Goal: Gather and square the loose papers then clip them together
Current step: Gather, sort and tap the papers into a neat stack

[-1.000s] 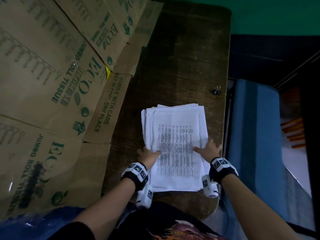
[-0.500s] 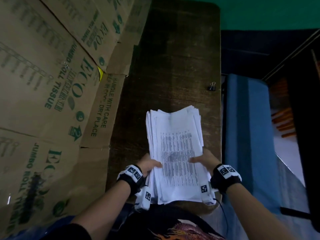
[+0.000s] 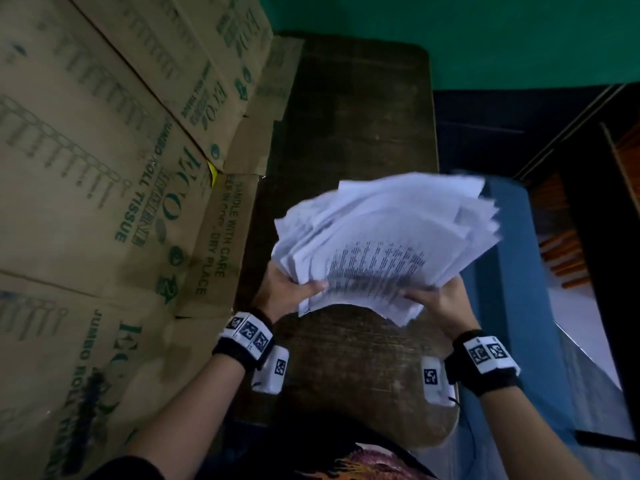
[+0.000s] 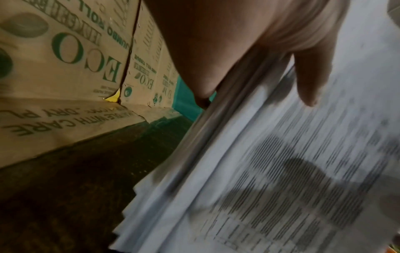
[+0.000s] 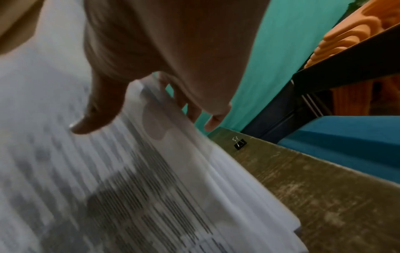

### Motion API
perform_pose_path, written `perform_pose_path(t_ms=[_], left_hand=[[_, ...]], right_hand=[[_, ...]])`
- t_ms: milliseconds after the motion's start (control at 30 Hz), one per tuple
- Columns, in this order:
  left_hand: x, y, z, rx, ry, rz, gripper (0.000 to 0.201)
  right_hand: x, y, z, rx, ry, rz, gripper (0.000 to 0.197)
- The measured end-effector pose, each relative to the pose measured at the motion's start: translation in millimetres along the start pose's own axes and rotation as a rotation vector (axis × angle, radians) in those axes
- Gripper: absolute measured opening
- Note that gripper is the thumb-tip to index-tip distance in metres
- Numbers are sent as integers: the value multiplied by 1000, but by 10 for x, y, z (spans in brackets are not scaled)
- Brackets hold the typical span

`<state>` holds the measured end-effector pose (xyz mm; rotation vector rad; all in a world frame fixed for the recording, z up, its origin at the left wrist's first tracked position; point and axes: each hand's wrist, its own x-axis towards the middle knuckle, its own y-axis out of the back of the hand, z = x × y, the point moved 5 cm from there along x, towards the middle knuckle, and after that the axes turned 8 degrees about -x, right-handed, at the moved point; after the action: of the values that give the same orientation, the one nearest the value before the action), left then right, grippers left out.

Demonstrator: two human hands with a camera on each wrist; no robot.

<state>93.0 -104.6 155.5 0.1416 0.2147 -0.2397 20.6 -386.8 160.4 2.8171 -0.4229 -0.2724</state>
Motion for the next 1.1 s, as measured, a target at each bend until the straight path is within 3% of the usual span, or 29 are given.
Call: perform_pose_path(t_ms=[100, 200, 233, 333, 500, 567, 667, 733, 867, 1033, 1100], left_hand=[[48, 68, 155, -96, -106, 0, 54], [117, 93, 202, -171, -134, 41, 68], [141, 75, 219, -195, -131, 47, 68], [200, -53, 340, -246, -102, 63, 38], [269, 63, 567, -288, -253, 110, 43], [298, 176, 618, -263, -288, 34, 48], [415, 239, 610, -189, -331, -189, 90], [490, 226, 579, -101, -331, -222, 100], [539, 114, 542, -125, -219, -282, 98], [614, 223, 493, -247, -125, -132, 69], [595, 102, 577, -241, -127, -63, 50]], right_hand=[[51, 55, -71, 83, 43, -38, 63], [85, 86, -234, 151, 97, -53, 64], [106, 70, -299, 159, 95, -53, 63], [202, -94, -452, 204, 35, -5, 51], [274, -103, -717, 198, 145, 118, 39], [276, 23, -737, 196, 204, 69, 52], [295, 178, -701, 136, 295, -49, 79], [335, 182, -629, 105, 304, -102, 86], [392, -18, -594, 58, 259, -132, 86], [461, -68, -623, 191, 128, -99, 77], [503, -162, -652, 138, 74, -71, 62]])
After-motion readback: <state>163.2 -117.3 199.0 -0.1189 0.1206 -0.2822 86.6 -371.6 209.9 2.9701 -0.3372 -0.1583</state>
